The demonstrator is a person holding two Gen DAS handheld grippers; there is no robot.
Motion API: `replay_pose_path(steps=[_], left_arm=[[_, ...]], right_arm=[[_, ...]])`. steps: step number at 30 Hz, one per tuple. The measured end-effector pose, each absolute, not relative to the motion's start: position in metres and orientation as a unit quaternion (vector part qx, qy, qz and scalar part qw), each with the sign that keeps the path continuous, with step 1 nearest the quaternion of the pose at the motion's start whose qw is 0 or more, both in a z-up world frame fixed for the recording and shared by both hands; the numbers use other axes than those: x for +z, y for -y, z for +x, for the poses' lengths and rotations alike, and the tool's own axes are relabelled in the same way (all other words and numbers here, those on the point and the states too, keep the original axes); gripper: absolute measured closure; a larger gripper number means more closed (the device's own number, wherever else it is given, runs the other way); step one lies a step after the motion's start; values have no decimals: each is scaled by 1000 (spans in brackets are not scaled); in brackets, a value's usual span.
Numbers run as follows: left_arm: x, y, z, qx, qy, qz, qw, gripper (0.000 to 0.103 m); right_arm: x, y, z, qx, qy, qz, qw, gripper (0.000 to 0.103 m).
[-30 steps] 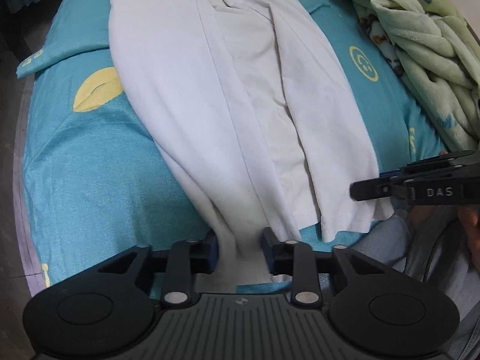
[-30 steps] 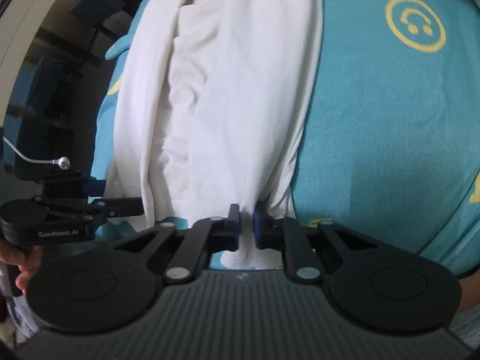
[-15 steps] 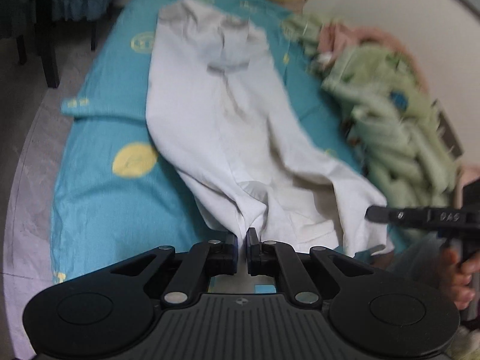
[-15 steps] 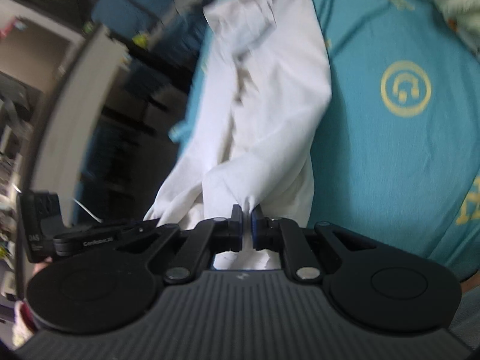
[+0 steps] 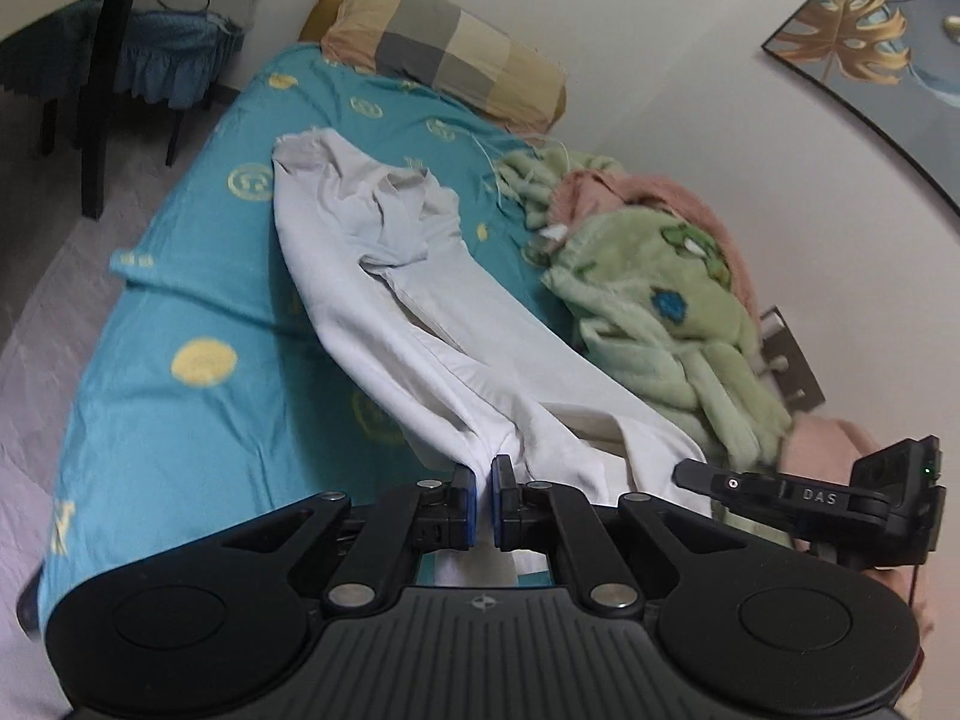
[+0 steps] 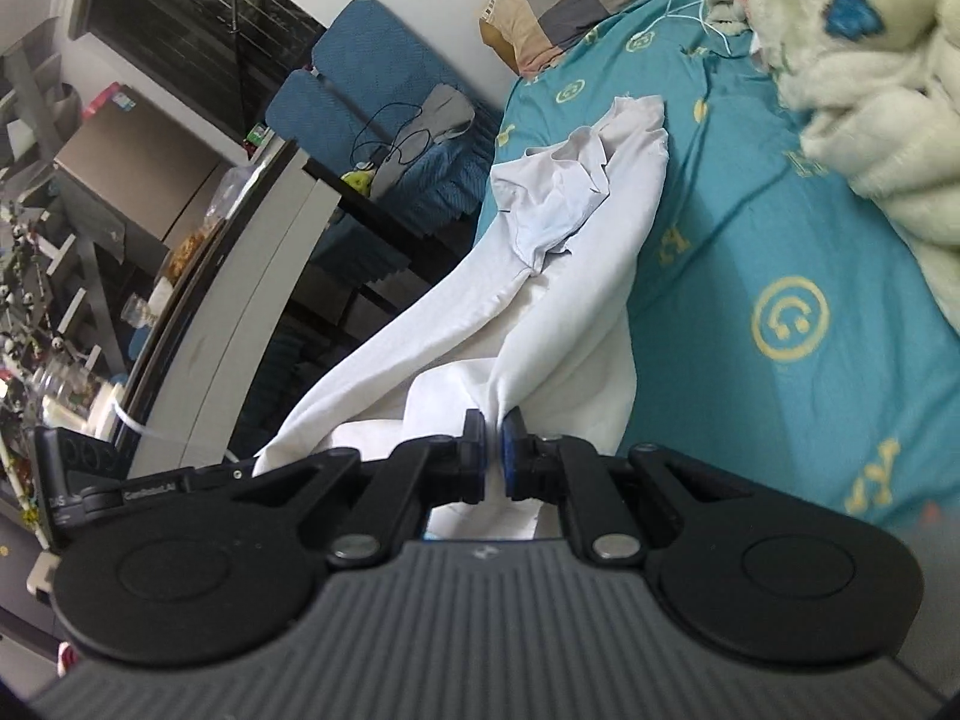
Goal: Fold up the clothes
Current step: 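Grasp the hem with both grippers and lift it, then fold the hem with both grippers up toward the collar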
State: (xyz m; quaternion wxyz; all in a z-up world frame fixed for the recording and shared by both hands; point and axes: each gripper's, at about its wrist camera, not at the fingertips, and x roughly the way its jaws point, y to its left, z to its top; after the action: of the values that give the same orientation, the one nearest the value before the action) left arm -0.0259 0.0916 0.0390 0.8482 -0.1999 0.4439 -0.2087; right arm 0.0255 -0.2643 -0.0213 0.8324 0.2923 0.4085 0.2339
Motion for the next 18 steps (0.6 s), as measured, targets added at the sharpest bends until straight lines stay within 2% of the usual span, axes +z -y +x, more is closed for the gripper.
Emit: replay_pose_path(steps=[6, 9, 13, 18], left_arm=[[16, -88, -91, -227, -451, -191, 842, 98], [18, -93, -96, -230, -442, -193, 846, 98], [33, -95, -70, -220, -420, -187, 860, 98], [36, -94, 0, -192, -400, -174, 879, 98]], right_arm=[[-39, 277, -36, 240, -421, 282, 828, 94], [-42, 281, -46, 240, -421, 288, 826, 94], [-35, 280, -22, 233, -411, 300, 829, 94], [-23, 269, 43, 217, -397, 295, 841, 94]])
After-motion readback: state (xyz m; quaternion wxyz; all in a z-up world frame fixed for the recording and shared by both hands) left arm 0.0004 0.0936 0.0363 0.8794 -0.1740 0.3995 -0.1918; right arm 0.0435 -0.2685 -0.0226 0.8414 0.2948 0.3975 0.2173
